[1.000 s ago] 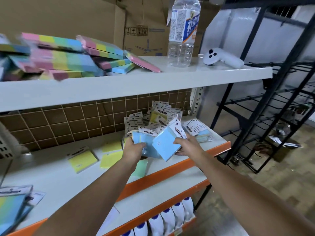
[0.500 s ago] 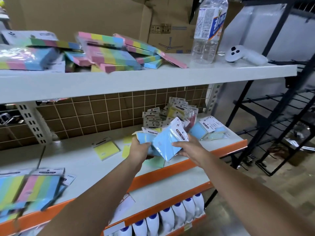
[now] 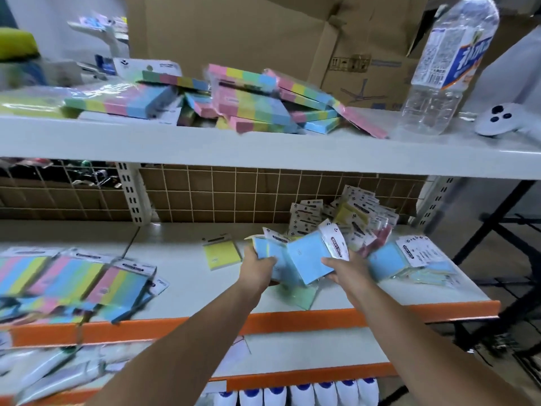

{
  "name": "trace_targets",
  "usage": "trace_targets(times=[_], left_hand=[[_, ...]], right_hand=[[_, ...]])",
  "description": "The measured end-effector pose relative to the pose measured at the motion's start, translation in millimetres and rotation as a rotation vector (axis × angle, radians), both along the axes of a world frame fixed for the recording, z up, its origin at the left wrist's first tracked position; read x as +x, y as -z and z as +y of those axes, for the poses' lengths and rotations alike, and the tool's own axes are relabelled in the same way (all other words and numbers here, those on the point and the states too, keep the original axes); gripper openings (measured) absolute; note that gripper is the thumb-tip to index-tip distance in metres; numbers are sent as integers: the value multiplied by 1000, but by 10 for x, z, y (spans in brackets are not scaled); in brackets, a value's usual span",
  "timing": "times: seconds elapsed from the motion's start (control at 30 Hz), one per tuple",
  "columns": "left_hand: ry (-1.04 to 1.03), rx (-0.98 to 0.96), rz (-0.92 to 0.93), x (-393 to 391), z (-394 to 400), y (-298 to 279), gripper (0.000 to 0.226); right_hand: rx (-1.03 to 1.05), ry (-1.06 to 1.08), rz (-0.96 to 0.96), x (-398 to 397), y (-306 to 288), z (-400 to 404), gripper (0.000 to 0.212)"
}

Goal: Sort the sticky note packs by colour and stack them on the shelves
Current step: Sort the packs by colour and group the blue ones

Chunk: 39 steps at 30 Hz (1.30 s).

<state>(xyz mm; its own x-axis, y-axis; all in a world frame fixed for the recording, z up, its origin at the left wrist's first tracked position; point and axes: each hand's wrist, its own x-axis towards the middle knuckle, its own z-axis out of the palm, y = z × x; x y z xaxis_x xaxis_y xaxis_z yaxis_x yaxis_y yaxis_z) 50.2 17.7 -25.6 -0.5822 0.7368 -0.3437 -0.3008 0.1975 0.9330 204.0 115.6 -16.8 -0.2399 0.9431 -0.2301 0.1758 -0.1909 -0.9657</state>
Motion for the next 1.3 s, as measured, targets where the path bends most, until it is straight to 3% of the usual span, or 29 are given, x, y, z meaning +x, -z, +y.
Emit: trace_targets(times=[0.47,0.77,0.93,1.1,1.3], left_hand=[[-324,41,-7,-762,-1254,-296,27],[-461,66,52,-1608,-2450,-382,46],[-492,111,58,-2055,-3176,-448,43],[-539,24,114,-2557,-3858,-441,26],[-570,14,98,-3041,-4535,-353,27]], right_hand=[[-14,-330,40,-1221,-271,-724,33],[37,-437,65,-2217,-430,-1841,32],[45,-477,84,-2779,-426,-2507,30],[77,-481,58,-3296,-386,-3173,27],[85,-529,20,-3801,-327,-3894,27]])
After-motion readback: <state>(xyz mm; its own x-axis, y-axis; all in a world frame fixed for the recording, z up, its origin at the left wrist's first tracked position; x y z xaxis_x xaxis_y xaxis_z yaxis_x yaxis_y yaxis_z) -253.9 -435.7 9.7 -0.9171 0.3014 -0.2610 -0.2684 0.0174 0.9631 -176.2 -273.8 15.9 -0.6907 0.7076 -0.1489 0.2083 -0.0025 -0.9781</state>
